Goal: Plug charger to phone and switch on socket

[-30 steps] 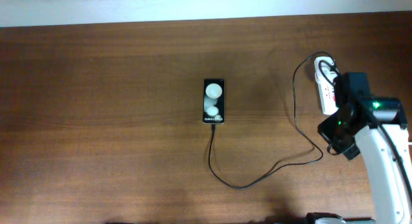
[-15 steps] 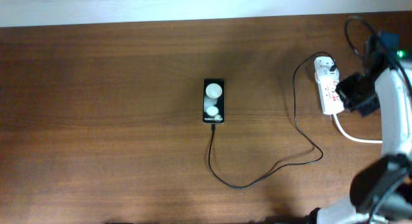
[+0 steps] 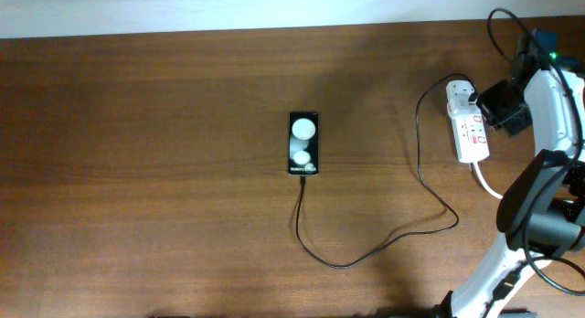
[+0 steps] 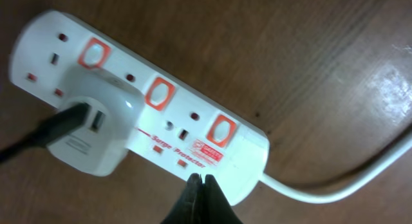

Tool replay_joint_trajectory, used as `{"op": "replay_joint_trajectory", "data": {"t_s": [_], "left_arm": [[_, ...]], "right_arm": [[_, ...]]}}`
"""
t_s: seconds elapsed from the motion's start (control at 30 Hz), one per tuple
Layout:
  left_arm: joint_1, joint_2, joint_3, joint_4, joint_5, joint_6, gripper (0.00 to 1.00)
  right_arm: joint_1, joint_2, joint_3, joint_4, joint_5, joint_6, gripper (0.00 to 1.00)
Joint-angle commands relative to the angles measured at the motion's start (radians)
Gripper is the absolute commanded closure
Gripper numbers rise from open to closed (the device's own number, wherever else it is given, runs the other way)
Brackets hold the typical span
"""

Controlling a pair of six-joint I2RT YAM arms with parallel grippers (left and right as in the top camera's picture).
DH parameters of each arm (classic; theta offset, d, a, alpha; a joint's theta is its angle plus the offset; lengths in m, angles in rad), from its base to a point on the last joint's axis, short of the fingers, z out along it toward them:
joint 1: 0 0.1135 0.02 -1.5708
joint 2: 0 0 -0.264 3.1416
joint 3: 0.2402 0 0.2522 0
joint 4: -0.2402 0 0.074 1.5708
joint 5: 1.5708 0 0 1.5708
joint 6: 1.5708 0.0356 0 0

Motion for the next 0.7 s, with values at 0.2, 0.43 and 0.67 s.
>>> {"op": "replay_joint_trajectory", "data": {"t_s": [0.2, 0.43, 0.67], "left_arm": [[0.000, -0.038, 0.001, -0.002, -0.007, 0.011, 0.01], [-0.051, -0.038, 0.001, -0.005, -0.007, 0.012, 0.01], [-0.096, -0.038, 0.001, -0.013, -0.007, 0.012, 0.01]], "right_arm": [[-0.005, 0.072, 0.023, 0.050, -0.040, -0.008, 0.96], [-0.005, 0.091, 0.023, 0.087, -0.047, -0.008, 0.96], [-0.005, 0.129, 0.023, 0.128, -0.047, -0.003, 0.96]]}}
